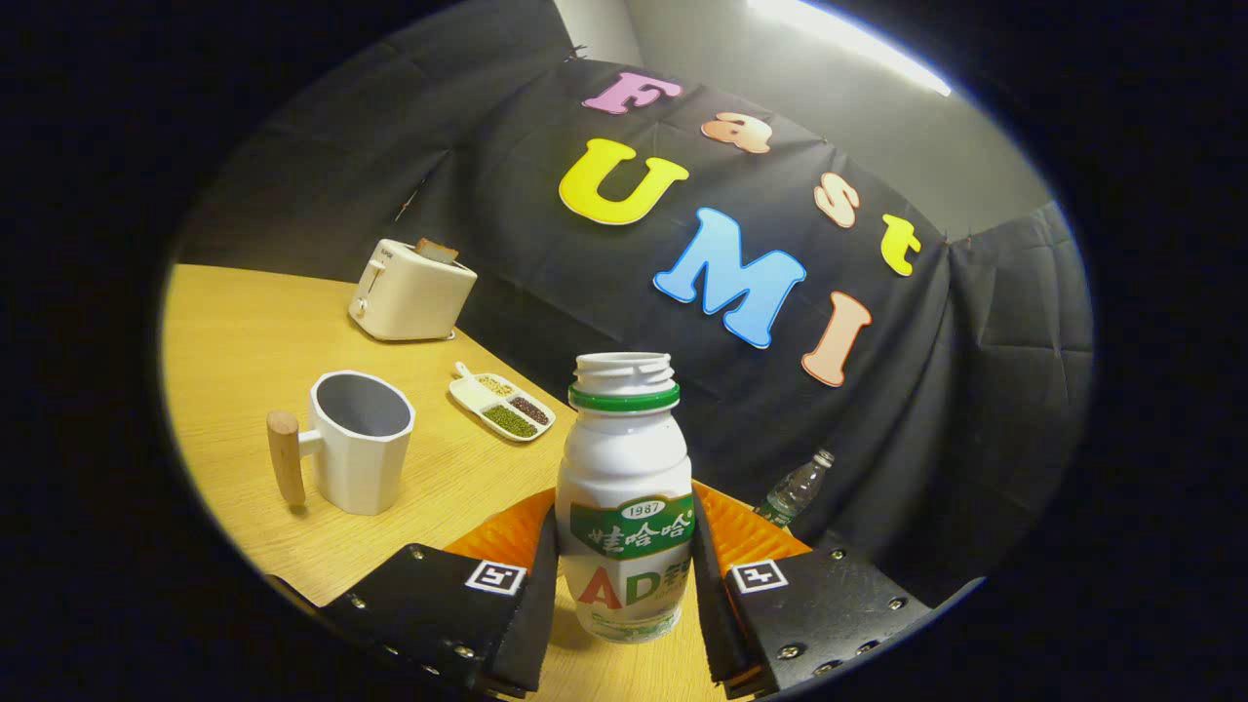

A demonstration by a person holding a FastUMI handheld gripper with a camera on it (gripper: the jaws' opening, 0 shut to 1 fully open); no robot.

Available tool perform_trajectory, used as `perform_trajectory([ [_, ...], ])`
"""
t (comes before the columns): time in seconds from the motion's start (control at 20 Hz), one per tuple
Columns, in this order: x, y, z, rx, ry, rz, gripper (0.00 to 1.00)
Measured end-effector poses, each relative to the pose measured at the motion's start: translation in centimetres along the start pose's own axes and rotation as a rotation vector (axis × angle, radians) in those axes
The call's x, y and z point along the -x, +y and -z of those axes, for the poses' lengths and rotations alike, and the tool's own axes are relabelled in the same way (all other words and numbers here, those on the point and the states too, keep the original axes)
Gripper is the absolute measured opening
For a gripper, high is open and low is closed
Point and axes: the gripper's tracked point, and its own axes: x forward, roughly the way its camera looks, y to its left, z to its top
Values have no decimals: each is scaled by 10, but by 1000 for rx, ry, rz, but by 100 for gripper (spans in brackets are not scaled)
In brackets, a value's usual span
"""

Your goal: Take the bottle from table, then pour the juice into the cup, finally place the bottle on the coaster

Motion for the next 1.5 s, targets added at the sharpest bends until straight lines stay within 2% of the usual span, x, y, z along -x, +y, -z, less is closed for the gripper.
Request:
perform_trajectory([
  [0.4, -15, 17, -6, 217, 41, 48, 62],
  [0.9, -16, 31, -29, 535, -18, 152, 62],
  [1.5, -19, 32, -37, 791, -55, 254, 62],
])
